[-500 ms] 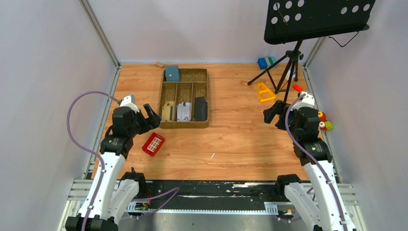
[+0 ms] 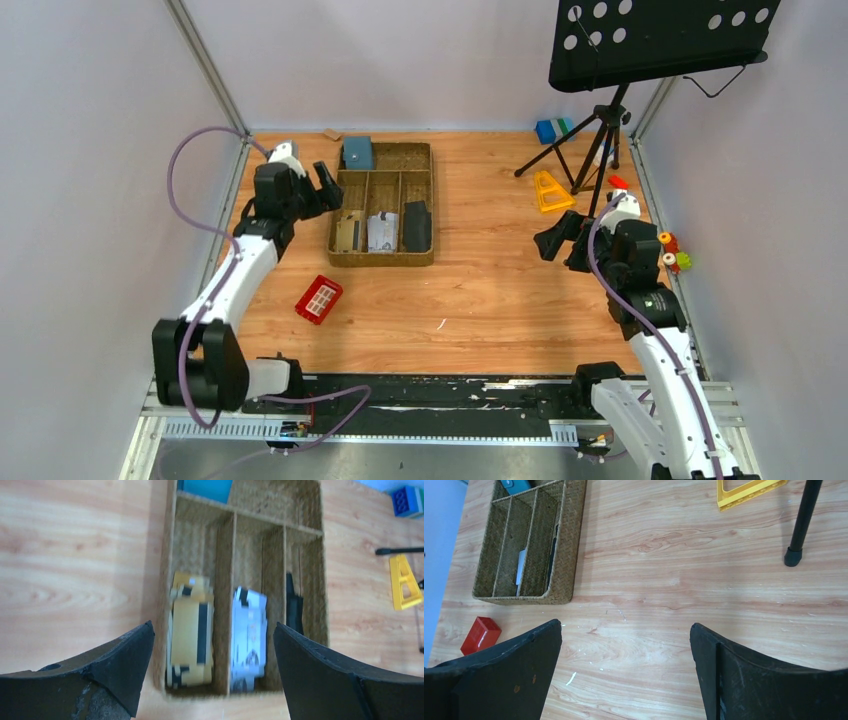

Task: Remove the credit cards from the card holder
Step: Pick up the card holder from the storage box.

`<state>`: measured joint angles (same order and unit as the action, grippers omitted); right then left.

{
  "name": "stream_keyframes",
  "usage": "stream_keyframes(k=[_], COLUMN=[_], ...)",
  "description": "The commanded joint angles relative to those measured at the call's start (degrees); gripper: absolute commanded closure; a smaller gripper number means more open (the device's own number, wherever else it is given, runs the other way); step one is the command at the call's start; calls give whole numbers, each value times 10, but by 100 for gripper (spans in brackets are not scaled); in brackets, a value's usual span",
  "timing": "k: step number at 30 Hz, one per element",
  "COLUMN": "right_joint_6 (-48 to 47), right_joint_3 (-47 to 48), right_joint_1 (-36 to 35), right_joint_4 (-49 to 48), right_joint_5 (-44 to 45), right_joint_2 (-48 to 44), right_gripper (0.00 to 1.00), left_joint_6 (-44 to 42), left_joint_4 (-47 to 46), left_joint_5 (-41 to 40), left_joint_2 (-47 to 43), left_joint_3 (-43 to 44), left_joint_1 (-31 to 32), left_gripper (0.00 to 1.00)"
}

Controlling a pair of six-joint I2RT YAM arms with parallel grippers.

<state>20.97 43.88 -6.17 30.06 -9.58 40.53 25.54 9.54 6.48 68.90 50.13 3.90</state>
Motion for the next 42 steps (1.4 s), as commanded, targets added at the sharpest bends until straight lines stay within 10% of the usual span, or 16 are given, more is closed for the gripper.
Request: stream_keyframes(k=[1, 24, 42], right_joint_6=[7, 13, 16], right_joint_3=[0, 36, 34], right_joint_1=[2, 2, 2], right_joint_4=[-30, -55, -79], right_joint_5=[-25, 5, -10], right_joint_2=[6, 78, 94], right_gripper=[0, 0, 0], left_joint_6=[-44, -170, -212], left_joint_4=[-84, 52, 127], left_joint_5=[-31, -114, -199], left_joint_2=[90, 606, 732], left_joint_3=[95, 655, 781], left_joint_1=[24, 62, 79], left_gripper=[4, 0, 0])
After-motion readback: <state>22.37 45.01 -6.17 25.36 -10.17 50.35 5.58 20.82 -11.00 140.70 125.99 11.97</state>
